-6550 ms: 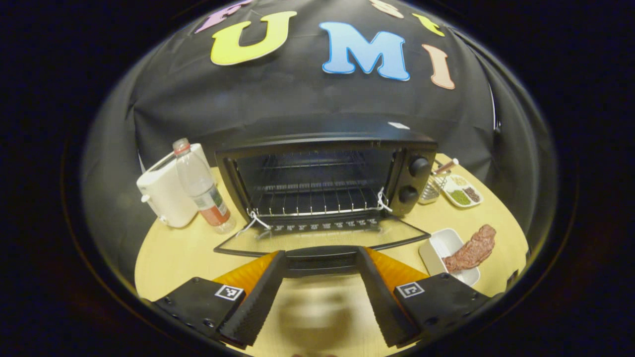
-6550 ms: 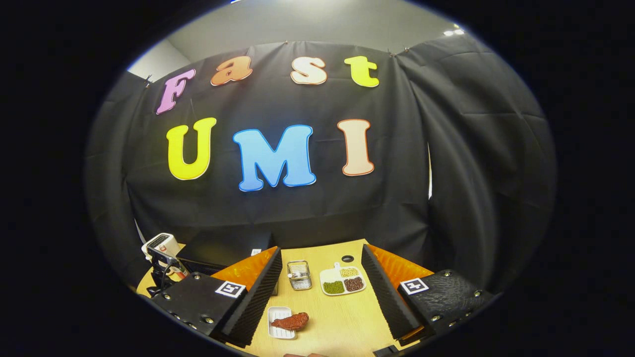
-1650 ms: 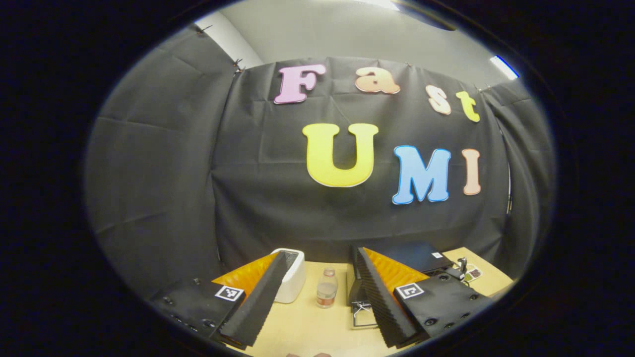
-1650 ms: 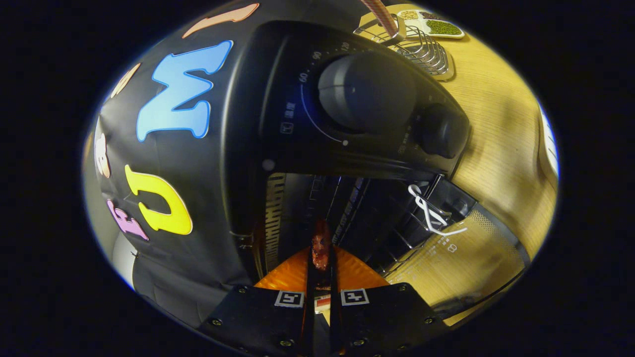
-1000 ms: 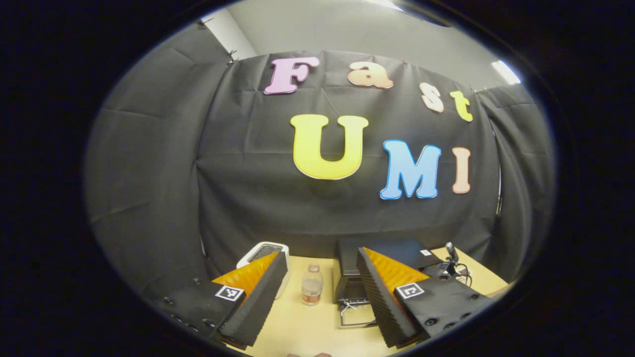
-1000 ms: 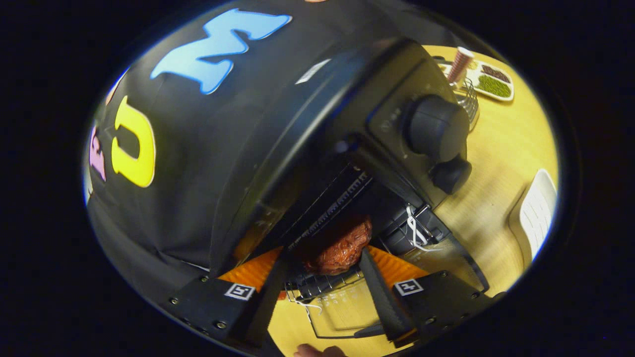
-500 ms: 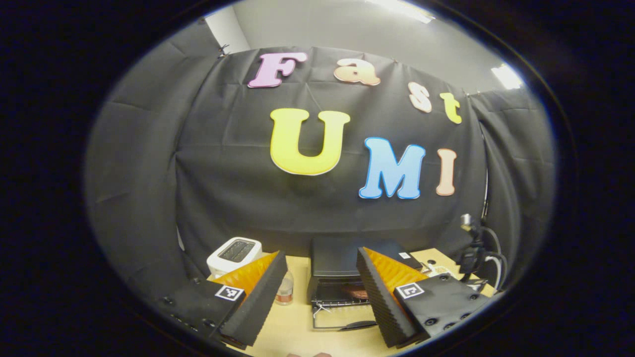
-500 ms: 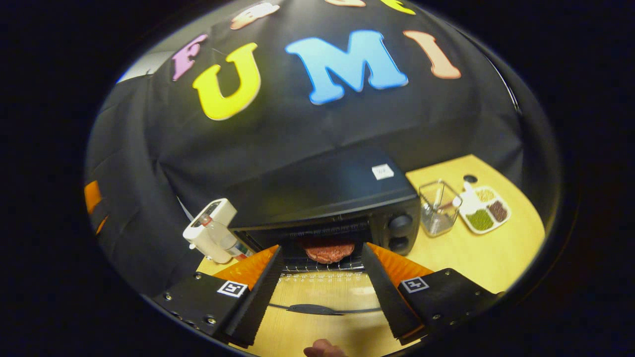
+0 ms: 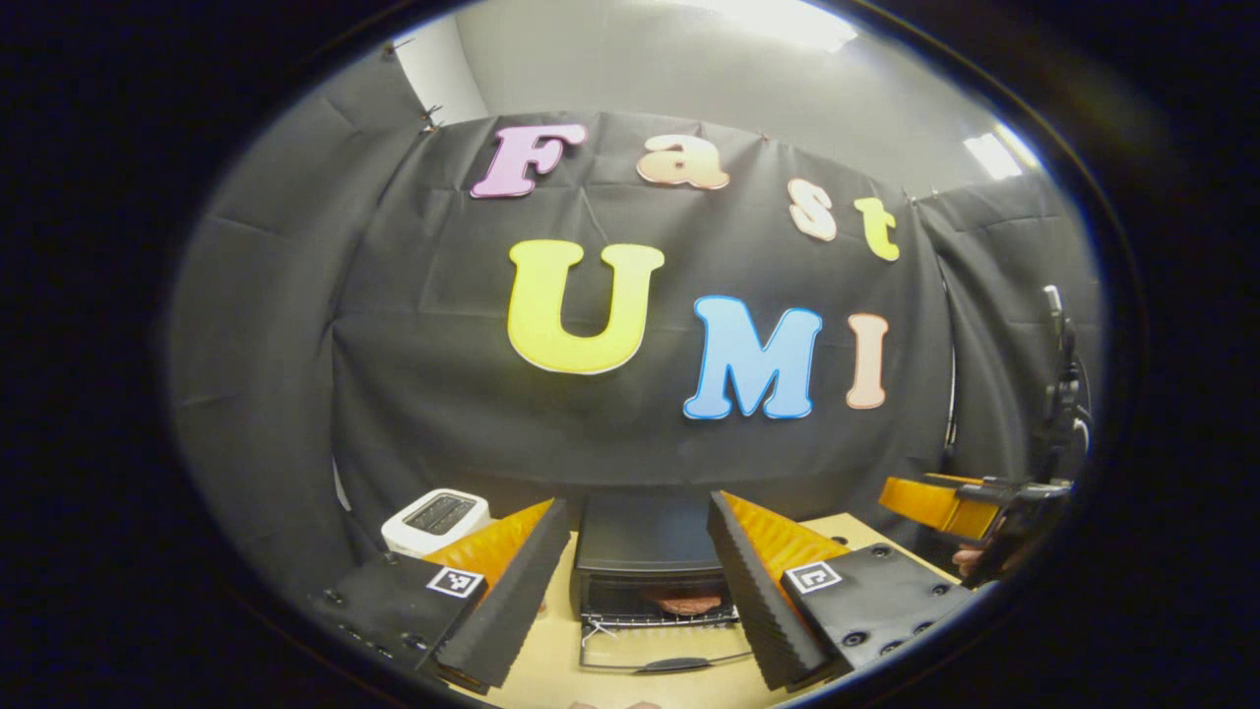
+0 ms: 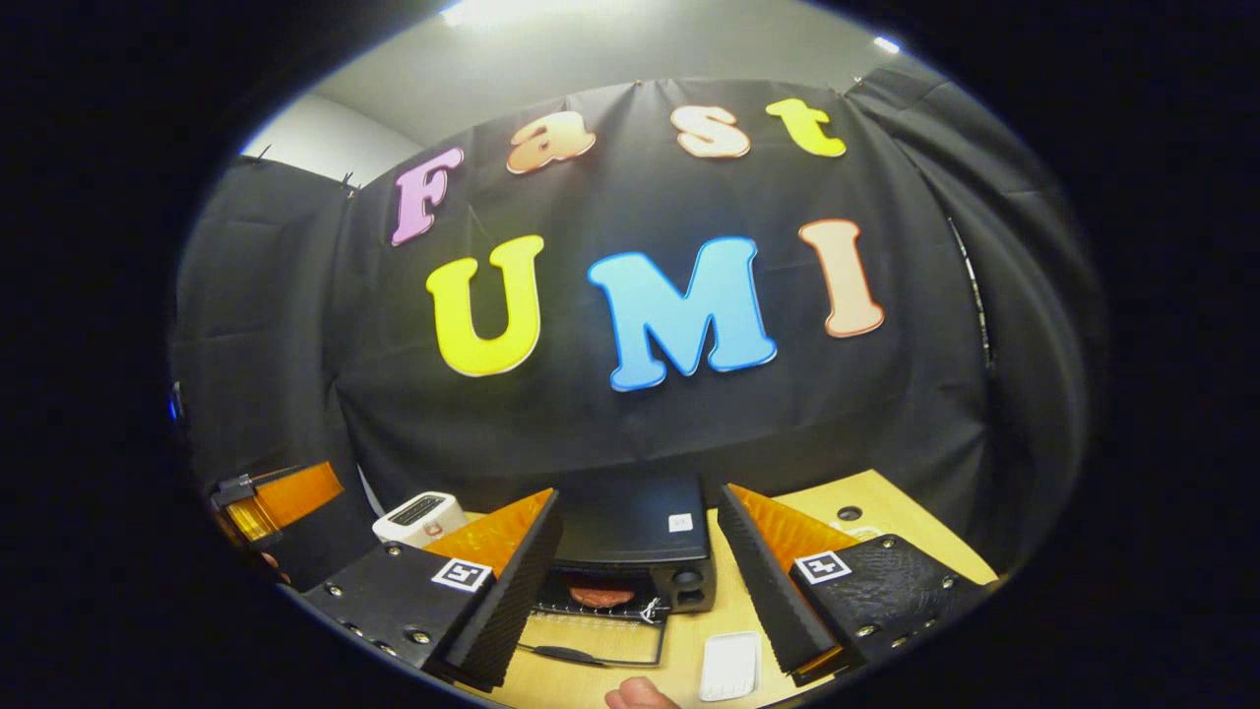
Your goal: Open the electric oven with the left hand, put the food in, and close the electric oven.
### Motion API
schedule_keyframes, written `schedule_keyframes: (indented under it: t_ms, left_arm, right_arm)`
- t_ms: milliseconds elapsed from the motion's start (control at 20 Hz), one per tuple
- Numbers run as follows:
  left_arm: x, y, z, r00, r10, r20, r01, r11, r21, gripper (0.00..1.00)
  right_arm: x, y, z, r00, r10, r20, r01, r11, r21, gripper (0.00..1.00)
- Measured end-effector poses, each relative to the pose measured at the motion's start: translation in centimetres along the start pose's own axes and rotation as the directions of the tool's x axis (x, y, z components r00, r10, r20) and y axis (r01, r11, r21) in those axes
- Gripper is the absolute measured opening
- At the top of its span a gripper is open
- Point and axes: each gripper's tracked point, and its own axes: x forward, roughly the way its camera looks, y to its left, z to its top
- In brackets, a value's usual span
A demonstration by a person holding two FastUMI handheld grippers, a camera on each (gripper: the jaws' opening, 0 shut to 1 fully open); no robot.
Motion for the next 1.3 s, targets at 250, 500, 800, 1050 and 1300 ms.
schedule_keyframes:
  t_ms: [250, 500, 800, 1050, 1300]
  left_arm:
    - [0.3, -3.8, 0.0, 0.999, -0.05, 0.015, 0.05, 0.999, 0.005, 0.99]
    - [1.0, -5.9, -2.7, 0.996, -0.078, -0.048, 0.078, 0.997, -0.002, 0.98]
    - [2.4, -5.0, -12.3, 0.959, -0.051, -0.28, 0.042, 0.998, -0.037, 0.99]
    - [3.0, -4.9, -19.0, 0.906, -0.041, -0.422, 0.026, 0.999, -0.041, 0.99]
    - [2.8, -6.0, -26.8, 0.796, -0.094, -0.598, 0.076, 0.996, -0.055, 0.95]
  right_arm:
    - [-2.0, -3.2, 3.7, 0.992, -0.058, 0.113, 0.063, 0.997, -0.04, 0.96]
    - [-2.6, -5.2, 3.3, 0.993, -0.076, 0.086, 0.08, 0.996, -0.035, 0.96]
    - [-3.3, -7.0, 2.4, 0.994, -0.096, 0.058, 0.099, 0.994, -0.037, 0.96]
    - [-3.3, -8.7, 1.0, 0.993, -0.12, 0.014, 0.12, 0.992, -0.043, 0.96]
    - [-3.3, -11.0, -0.7, 0.987, -0.16, -0.031, 0.159, 0.986, -0.044, 0.96]
